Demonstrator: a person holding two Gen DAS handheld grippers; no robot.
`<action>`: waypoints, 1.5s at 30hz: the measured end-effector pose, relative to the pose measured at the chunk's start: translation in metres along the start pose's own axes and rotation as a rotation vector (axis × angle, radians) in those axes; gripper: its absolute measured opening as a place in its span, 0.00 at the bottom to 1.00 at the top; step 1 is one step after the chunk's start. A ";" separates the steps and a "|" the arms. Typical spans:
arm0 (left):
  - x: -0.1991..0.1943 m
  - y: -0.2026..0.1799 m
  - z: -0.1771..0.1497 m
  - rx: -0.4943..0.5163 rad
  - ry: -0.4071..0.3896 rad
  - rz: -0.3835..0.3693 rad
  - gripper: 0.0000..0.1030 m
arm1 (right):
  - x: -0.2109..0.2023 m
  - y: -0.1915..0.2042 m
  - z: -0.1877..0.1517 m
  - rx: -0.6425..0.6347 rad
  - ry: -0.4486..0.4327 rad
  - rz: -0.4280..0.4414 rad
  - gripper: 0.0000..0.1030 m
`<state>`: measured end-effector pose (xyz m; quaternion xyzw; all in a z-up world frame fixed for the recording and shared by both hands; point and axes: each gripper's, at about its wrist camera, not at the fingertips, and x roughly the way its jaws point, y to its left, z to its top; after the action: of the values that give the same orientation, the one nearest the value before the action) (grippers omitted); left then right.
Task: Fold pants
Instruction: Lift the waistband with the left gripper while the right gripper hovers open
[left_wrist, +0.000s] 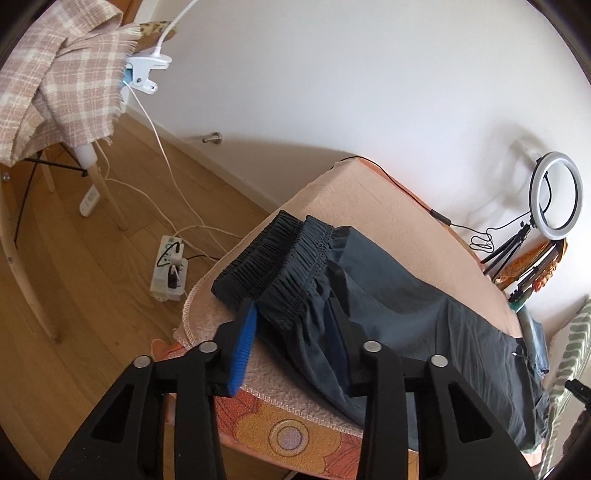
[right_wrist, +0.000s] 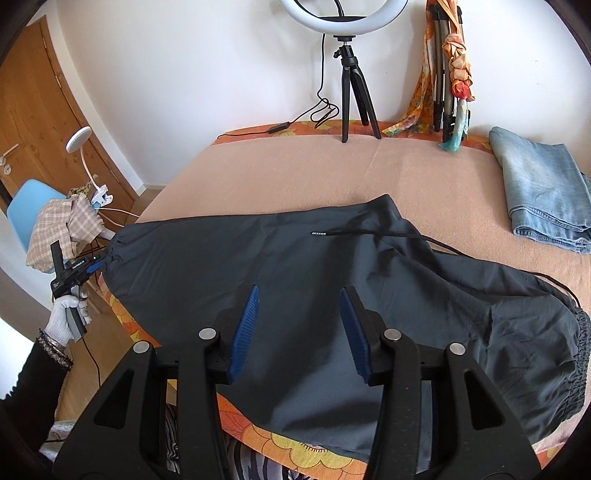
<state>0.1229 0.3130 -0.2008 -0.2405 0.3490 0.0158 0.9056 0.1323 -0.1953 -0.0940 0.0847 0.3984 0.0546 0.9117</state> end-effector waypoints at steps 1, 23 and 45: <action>0.001 0.000 -0.001 0.013 -0.006 0.007 0.19 | 0.000 0.001 -0.001 0.001 0.002 -0.002 0.47; -0.011 0.070 0.008 -0.376 0.020 -0.167 0.45 | 0.012 0.028 -0.011 -0.038 0.037 0.041 0.47; 0.015 0.046 0.005 -0.390 0.017 -0.194 0.51 | 0.017 0.027 -0.011 -0.007 0.049 0.048 0.47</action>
<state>0.1284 0.3535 -0.2266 -0.4439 0.3223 -0.0062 0.8361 0.1346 -0.1648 -0.1080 0.0896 0.4182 0.0799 0.9004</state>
